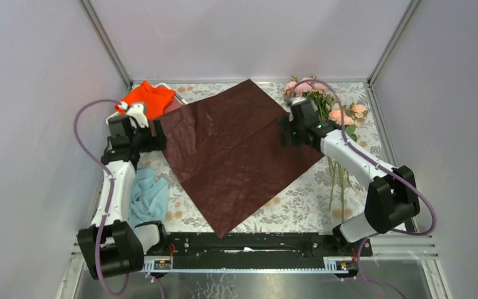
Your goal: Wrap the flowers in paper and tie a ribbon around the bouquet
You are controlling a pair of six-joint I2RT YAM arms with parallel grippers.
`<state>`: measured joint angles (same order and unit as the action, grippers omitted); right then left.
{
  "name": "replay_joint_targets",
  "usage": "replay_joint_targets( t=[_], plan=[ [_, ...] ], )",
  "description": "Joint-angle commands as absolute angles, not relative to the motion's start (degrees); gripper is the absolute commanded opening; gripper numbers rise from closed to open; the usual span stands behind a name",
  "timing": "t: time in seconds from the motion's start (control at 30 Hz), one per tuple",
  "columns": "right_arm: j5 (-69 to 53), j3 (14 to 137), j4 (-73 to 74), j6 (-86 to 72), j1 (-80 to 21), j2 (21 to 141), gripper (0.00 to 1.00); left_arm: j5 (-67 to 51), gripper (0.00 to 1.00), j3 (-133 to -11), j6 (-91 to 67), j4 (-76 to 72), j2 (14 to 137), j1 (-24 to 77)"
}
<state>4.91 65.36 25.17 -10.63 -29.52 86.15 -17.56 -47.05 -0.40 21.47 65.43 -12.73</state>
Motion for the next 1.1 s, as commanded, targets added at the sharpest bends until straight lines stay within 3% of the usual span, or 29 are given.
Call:
replay_joint_targets(
  t=[0.0, 0.1, 0.27, 0.4, 0.6, 0.77, 0.83, 0.93, 1.03, 1.07],
  plan=[
    [13.6, 68.5, 21.7, -6.5, -19.4, 87.7, 0.7, -8.7, 0.84, -55.5, 10.5, 26.0, 63.8, -11.1],
    [11.7, 72.9, 22.8, -3.5, -13.6, 94.8, 0.6, -5.3, 0.78, -57.0, 12.3, 28.5, 64.7, 1.7],
    [6.0, 81.5, 22.9, -0.3, -6.8, 106.0, 0.6, -5.9, 0.8, -53.0, 17.8, 27.1, 70.3, 25.9],
    [3.8, 88.3, 24.2, 2.4, -4.4, 113.0, 0.59, -1.3, 0.82, -50.6, 21.4, 20.2, 79.3, 36.2],
    [1.7, 95.1, 26.7, 3.7, -4.2, 120.9, 0.55, -3.2, 0.82, -58.6, 21.2, 13.2, 92.7, 39.9],
    [1.7, 95.4, 25.1, 4.2, -4.1, 123.2, 0.44, -2.9, 0.79, -69.2, 13.7, 12.9, 99.3, 36.6],
    [1.3, 96.2, 25.5, 4.8, -4.0, 124.9, 0.39, 2.4, 0.75, -75.2, 9.7, 14.1, 105.4, 33.0],
    [1.7, 97.1, 25.7, 5.2, -3.9, 125.9, 0.26, 6.4, 0.72, -79.3, 7.5, 15.4, 112.0, 30.4],
    [5.3, 98.5, 27.5, 5.1, -3.7, 124.8, 0.0, 8.7, 0.71, -80.8, 8.1, 15.6, 117.2, 30.8],
    [7.3, 98.7, 27.7, 4.8, -3.5, 123.6, 0.0, 8.2, 0.71, -81.9, 7.8, 16.4, 118.5, 31.4]
  ],
)
